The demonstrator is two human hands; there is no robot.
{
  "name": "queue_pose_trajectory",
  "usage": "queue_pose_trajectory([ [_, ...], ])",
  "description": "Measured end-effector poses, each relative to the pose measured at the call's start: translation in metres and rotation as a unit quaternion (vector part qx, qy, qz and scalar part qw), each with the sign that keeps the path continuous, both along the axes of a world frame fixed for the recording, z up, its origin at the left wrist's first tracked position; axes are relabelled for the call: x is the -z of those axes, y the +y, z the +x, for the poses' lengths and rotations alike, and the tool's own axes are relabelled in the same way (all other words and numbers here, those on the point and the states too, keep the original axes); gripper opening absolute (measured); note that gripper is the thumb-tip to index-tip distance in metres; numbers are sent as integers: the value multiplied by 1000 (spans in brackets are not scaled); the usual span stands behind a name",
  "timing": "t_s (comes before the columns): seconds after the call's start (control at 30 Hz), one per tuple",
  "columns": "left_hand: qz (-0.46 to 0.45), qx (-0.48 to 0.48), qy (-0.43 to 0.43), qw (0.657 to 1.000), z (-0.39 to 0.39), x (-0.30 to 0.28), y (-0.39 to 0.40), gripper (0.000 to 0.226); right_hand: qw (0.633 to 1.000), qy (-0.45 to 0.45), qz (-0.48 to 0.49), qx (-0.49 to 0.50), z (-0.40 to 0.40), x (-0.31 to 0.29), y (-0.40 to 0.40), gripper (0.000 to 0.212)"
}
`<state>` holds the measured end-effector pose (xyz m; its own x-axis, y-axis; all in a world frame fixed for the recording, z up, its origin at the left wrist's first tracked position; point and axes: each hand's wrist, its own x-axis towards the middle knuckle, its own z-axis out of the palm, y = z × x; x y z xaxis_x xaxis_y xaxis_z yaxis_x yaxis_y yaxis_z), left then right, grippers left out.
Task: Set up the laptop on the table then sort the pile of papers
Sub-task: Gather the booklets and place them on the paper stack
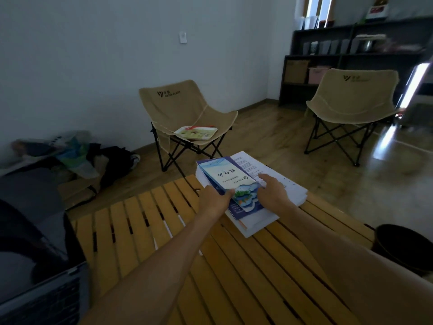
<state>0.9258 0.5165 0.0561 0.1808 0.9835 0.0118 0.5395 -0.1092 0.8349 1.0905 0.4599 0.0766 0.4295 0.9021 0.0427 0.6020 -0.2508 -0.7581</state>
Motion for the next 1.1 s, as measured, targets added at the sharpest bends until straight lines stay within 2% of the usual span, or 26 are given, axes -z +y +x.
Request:
queue_pose_trajectory([
  [0.13, 26, -4, -6, 1000, -6, -15, -39, 58, 999, 4, 37, 3, -8, -6, -41, 41],
  [0.27, 21, -1, -15, 1000, -19, -36, -106, 56, 998, 45, 30, -28, -16, -7, -114, 42],
  [0.4, 45, 22, -33, 998, -39, -50, -183, 25, 1000, 13, 20, -18, -22, -12, -194, 42],
  [0.5, 75, 50, -21, 996, -57, -57, -236, 12, 1000, 0, 25, 16, -17, -17, -246, 32],
  [0.63, 64, 90, -3, 994, -58, -46, -279, 10, 992, 40, 49, 109, 0, -5, -300, 6],
  [0.77, 67, 123, 1, 990, -25, -32, -295, 10, 957, 96, 76, 265, 33, 17, -314, 34],
  [0.87, 54, 141, -3, 989, 3, -18, -307, 15, 955, 78, 34, 284, 60, 32, -310, 83],
  [0.93, 42, 144, -10, 989, 19, -13, -307, 19, 962, 54, 21, 266, 75, 37, -301, 106],
  [1.03, 56, 143, -27, 988, 41, -18, -294, 27, 972, 13, 10, 234, 98, 37, -278, 104],
  [1.1, 70, 139, -29, 987, 51, -22, -284, 36, 976, 22, 8, 217, 105, 35, -266, 99],
])
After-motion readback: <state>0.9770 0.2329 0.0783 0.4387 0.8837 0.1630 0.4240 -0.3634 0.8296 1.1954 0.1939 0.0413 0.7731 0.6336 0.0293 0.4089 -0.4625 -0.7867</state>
